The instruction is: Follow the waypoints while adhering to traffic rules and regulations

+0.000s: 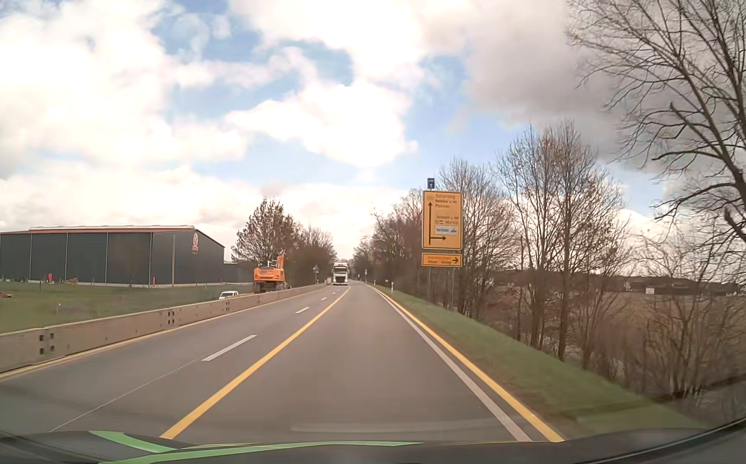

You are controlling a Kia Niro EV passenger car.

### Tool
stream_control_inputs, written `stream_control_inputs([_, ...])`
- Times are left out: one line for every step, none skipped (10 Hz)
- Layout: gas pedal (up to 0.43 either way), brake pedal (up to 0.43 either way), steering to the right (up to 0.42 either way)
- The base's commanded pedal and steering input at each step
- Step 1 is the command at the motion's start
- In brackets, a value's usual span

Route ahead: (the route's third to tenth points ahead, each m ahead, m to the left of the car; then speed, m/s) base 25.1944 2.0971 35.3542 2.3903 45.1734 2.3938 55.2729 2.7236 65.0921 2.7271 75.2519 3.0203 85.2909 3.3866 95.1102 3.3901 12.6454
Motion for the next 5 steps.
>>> stream_control_inputs([0.118,0.000,0.004])
stream_control_inputs([0.118,0.000,0.004])
stream_control_inputs([0.118,0.000,0.004])
stream_control_inputs([0.118,0.000,0.004])
stream_control_inputs([0.118,0.000,0.004])
